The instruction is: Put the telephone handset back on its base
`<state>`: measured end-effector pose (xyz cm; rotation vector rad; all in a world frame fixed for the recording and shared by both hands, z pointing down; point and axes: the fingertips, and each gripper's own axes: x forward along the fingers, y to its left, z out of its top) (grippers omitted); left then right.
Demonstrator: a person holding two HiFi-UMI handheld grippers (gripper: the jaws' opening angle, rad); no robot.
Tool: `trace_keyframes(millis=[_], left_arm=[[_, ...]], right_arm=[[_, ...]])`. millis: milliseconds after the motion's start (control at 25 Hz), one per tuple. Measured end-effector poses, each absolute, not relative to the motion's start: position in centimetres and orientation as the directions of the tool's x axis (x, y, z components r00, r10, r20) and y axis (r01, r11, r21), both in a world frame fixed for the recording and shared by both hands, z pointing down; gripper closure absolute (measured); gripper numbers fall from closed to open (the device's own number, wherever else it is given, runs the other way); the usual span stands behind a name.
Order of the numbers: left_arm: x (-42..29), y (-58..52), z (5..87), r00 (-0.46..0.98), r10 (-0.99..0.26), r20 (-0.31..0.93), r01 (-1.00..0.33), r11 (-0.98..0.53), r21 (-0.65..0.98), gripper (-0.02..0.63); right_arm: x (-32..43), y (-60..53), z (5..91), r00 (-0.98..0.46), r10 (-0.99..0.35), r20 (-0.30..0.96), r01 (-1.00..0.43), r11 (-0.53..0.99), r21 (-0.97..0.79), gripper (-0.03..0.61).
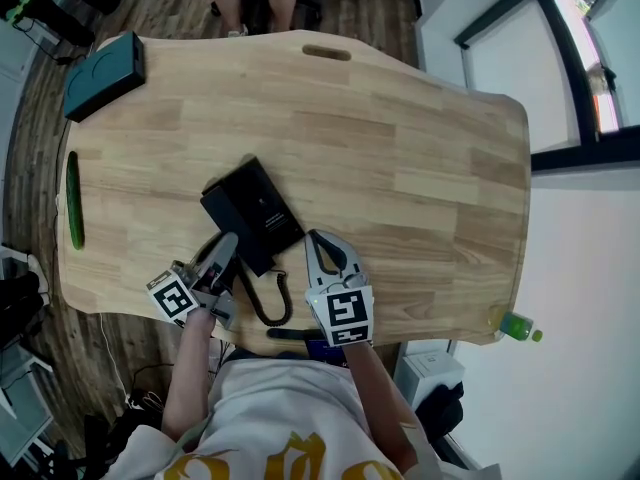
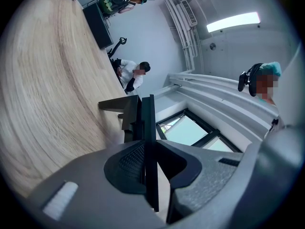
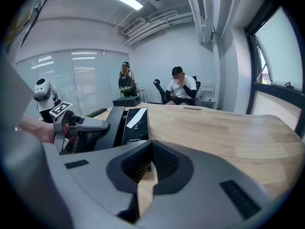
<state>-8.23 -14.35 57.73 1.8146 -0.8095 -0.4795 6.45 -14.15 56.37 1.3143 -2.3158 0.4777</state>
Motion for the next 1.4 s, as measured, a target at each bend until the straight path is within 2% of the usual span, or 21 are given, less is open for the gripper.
trace_keyframes(millis=[720,1400], left_arm=[[-8.4,-15.0,58.2,0.681,-0.730,0.058,-0.307,-0.213,0.928,0.543],[-8.1,-15.6,58.7,0.693,-0.711,0.122,-0.335,-0.167,0.927,0.543]], right_arm=[[6.3,-14.5,57.2,-0.477,-0.696,0.537,-0.862,0.490,-0.130,0.574],[6.4,-14.6,57.5,-0.479,-0.690,0.542,-0.860,0.493,-0.132,0.574]])
